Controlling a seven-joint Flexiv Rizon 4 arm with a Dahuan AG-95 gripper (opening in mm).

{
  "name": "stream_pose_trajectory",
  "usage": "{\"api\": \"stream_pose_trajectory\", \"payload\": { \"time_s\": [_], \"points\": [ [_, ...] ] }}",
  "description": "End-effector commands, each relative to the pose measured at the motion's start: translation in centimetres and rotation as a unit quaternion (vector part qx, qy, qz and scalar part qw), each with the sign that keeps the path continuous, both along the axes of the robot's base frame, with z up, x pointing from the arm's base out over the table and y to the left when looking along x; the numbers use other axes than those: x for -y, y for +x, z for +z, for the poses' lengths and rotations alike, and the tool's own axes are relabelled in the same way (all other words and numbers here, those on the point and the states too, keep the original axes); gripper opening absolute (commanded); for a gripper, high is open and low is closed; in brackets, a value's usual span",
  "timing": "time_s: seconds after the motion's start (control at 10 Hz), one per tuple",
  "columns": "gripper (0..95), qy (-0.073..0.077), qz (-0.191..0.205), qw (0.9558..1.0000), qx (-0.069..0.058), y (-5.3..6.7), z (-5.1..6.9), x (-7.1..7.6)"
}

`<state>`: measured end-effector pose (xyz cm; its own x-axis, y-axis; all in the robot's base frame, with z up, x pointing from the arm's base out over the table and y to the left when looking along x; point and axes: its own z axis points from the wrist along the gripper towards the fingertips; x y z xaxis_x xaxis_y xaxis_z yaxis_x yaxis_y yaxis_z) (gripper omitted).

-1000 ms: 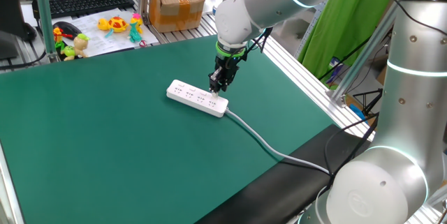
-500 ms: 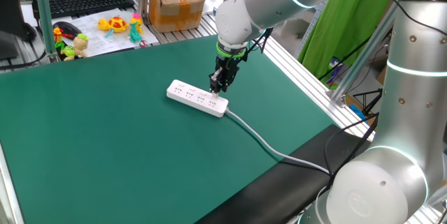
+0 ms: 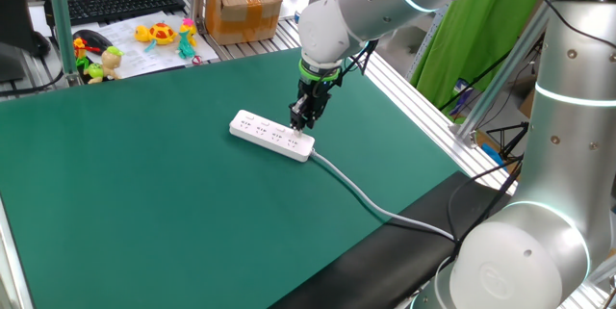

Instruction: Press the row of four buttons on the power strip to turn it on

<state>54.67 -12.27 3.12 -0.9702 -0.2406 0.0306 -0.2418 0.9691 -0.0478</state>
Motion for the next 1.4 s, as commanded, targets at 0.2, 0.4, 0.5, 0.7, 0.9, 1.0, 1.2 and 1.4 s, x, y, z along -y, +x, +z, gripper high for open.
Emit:
{"api": "stream_pose_trajectory", "payload": {
  "time_s": [0.2, 0.4, 0.5, 0.7, 0.9, 1.0, 1.2, 1.4],
  "points": [
    [38.0, -0.002, 0.0, 1.0, 0.002, -0.05, -0.06, 0.24],
    [38.0, -0.002, 0.0, 1.0, 0.002, 0.02, -0.04, 0.27],
    [38.0, -0.002, 0.0, 1.0, 0.002, 0.09, -0.14, 0.22],
    [38.0, -0.002, 0.0, 1.0, 0.004, 0.2, -0.16, 0.18],
    [38.0, -0.002, 0.0, 1.0, 0.004, 0.37, -0.04, 0.21],
    [38.0, -0.002, 0.0, 1.0, 0.004, 0.47, -0.19, 0.13],
    [38.0, -0.001, 0.0, 1.0, 0.004, 0.61, -0.36, 0.05],
    [38.0, -0.001, 0.0, 1.0, 0.003, 0.72, -0.29, 0.1]
  ]
}}
